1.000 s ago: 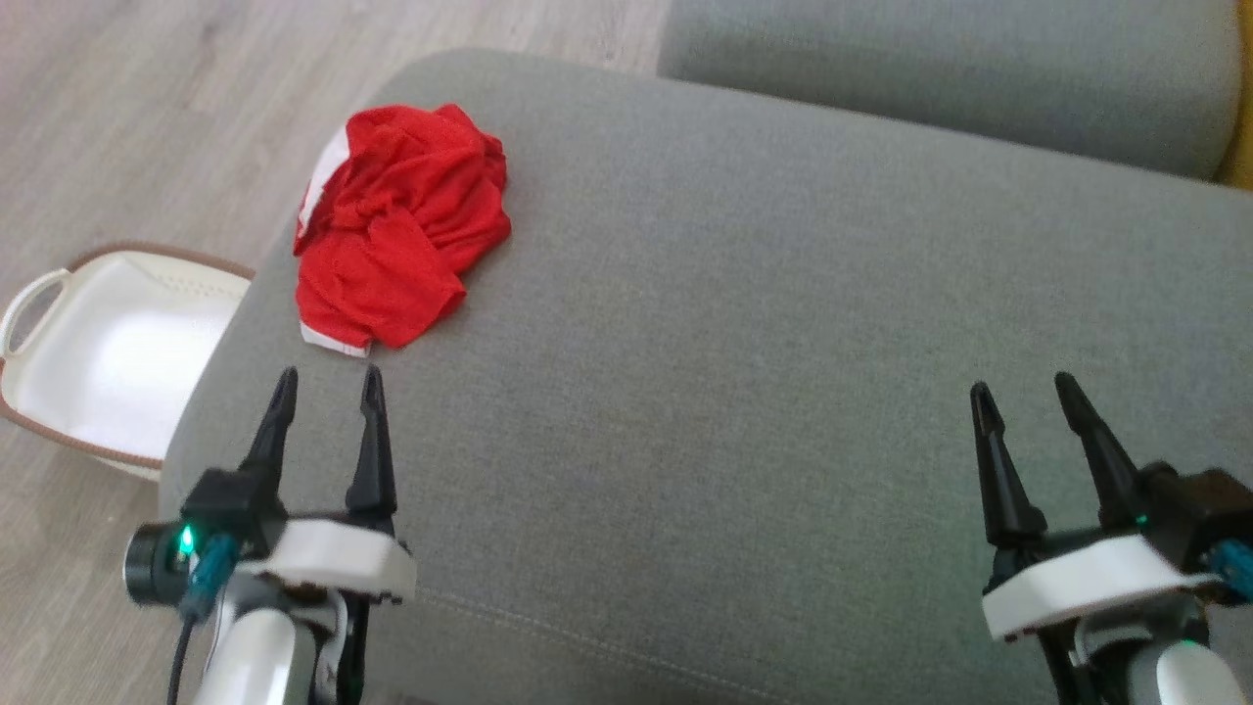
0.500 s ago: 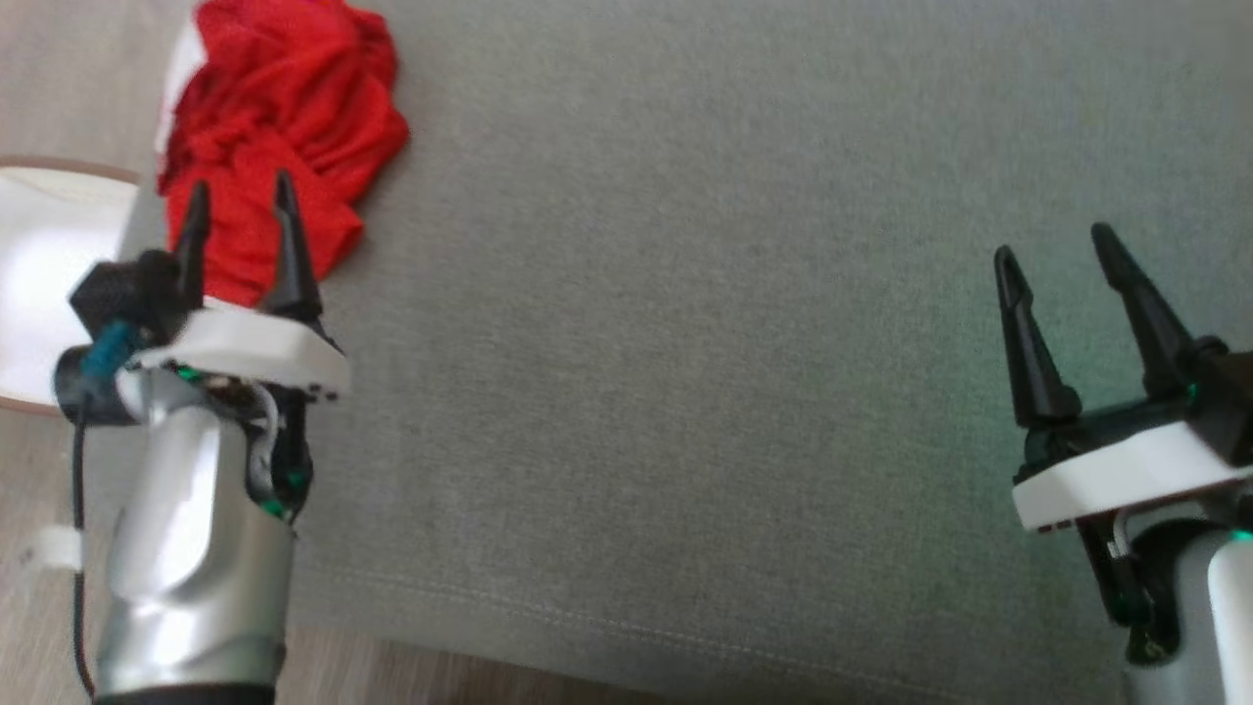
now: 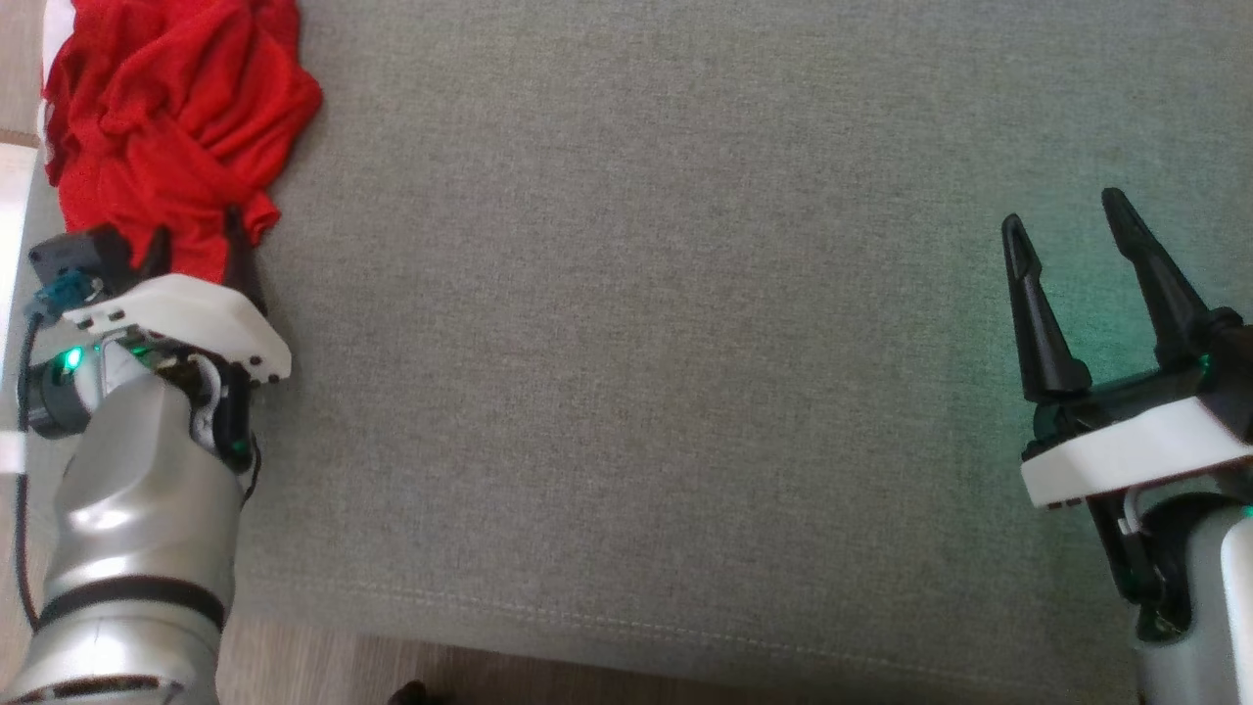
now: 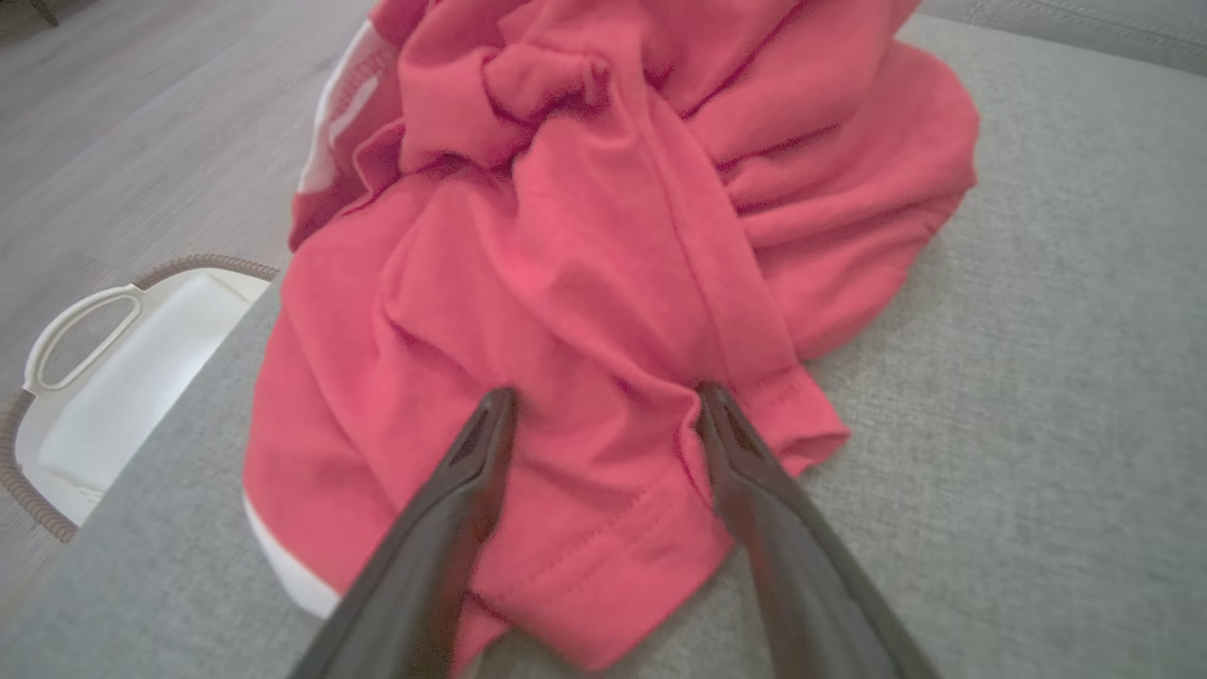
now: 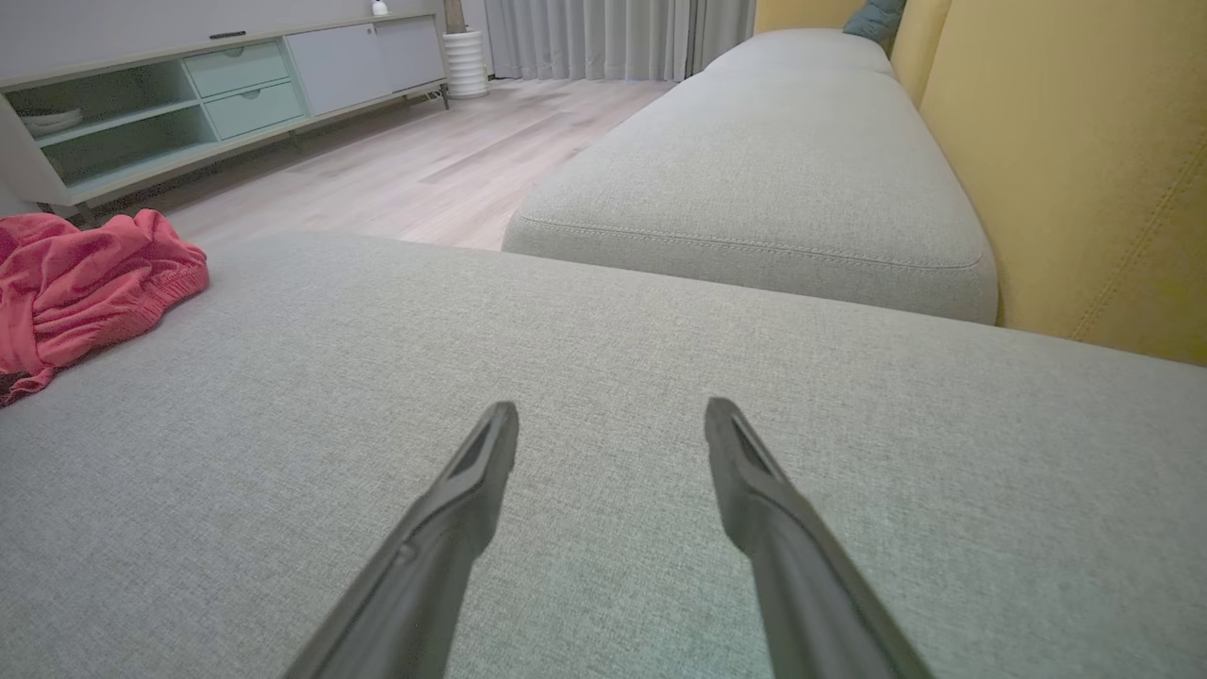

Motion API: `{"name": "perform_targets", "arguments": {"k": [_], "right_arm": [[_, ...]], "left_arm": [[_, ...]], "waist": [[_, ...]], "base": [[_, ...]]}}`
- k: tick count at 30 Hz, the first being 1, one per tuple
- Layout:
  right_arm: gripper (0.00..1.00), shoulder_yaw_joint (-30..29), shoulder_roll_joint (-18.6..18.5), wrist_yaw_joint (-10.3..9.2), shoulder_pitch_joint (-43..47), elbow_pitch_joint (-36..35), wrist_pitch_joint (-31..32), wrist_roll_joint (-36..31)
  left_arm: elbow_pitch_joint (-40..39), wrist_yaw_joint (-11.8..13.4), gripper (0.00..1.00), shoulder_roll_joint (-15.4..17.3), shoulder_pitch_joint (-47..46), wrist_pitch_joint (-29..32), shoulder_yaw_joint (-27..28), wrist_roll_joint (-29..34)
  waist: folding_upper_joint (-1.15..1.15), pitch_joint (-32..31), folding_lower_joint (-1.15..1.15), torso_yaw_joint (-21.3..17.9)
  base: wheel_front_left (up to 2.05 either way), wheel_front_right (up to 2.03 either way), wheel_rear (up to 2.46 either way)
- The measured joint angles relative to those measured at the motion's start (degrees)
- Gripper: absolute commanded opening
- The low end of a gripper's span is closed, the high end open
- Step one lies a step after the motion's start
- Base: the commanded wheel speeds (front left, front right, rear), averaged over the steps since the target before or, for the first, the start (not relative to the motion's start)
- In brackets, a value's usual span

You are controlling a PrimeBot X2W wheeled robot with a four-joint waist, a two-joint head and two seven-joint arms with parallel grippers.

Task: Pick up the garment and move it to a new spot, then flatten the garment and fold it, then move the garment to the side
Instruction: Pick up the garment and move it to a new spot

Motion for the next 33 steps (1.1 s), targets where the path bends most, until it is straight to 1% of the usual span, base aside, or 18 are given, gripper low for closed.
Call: {"name": "perform_targets", "arguments": {"k": [1,2,3,6,8,11,14,20,23,26,29,33], "right_arm": [[1.0,0.02,0.0,0.0,-0.01,0.01,0.0,0.0],[1.0,0.02,0.0,0.0,-0.01,0.02,0.0,0.0],[1.0,0.0,0.0,0.0,-0.01,0.07,-0.01,0.07],[1.0,-0.04,0.03,0.0,-0.01,0.65,-0.03,0.15],[1.0,-0.13,0.1,0.0,0.01,1.02,-0.24,0.16],[1.0,-0.13,0.27,0.0,0.03,1.93,-0.7,0.48],[1.0,-0.13,1.01,0.0,0.07,2.68,-1.48,0.49],[1.0,-0.16,2.5,0.0,1.04,5.09,-3.43,1.25],[1.0,-0.25,3.76,0.0,2.88,5.95,-4.01,1.83],[1.0,-0.33,3.96,0.0,4.47,6.79,-4.37,2.0],[1.0,-0.37,4.3,0.0,5.27,6.93,-4.47,2.0],[1.0,-0.63,5.23,0.0,5.59,7.02,-4.9,2.0]], "left_arm": [[1.42,-0.35,0.49,0.1,-0.81,0.33,0.16,-0.22],[2.34,-0.64,0.02,0.24,-1.45,0.33,0.22,-0.43],[3.15,-0.99,0.0,0.35,-2.01,0.33,0.23,-0.41],[3.34,-0.98,0.0,0.56,-2.25,0.31,0.32,-0.41],[0.81,-0.63,0.0,0.77,-1.79,0.32,0.82,-0.4],[-8.0,0.21,0.0,1.15,-0.6,0.27,2.25,-0.18],[-16.12,0.65,0.0,1.87,2.05,0.24,3.05,1.32],[-32.31,1.76,0.0,1.71,12.02,0.24,5.15,3.81],[-39.87,2.32,0.0,1.15,17.18,0.23,6.04,4.71],[-46.0,2.97,0.0,0.03,22.96,0.22,6.05,5.39],[-51.87,3.13,0.0,-1.58,28.58,0.15,5.2,5.73],[-59.16,3.14,0.0,-2.66,33.68,0.41,3.19,5.77]], "waist": [[0.0,-0.14,0.0,-0.06],[0.0,-0.27,0.0,-0.11],[0.0,-0.42,0.0,-0.14],[0.0,-1.28,0.0,-0.09],[0.0,-2.06,0.0,-0.02],[0.0,-3.77,0.0,0.05],[0.0,-5.97,0.0,-0.02],[0.0,-11.6,0.0,-0.65],[0.0,-14.63,-0.01,-1.29],[0.0,-17.22,-0.01,-2.25],[0.0,-18.99,-0.01,-3.6],[0.0,-20.21,-0.01,-5.77]], "base": [[0.0,0.0,0.0],[0.0,0.0,0.0],[0.0,0.0,0.0],[0.0,0.0,0.0],[0.0,0.0,0.0],[0.0,0.0,0.0],[0.0,0.0,0.0],[0.0,0.0,0.0],[0.0,0.0,0.0],[0.0,0.0,0.0],[0.0,0.0,0.0],[0.0,0.0,0.0]]}}
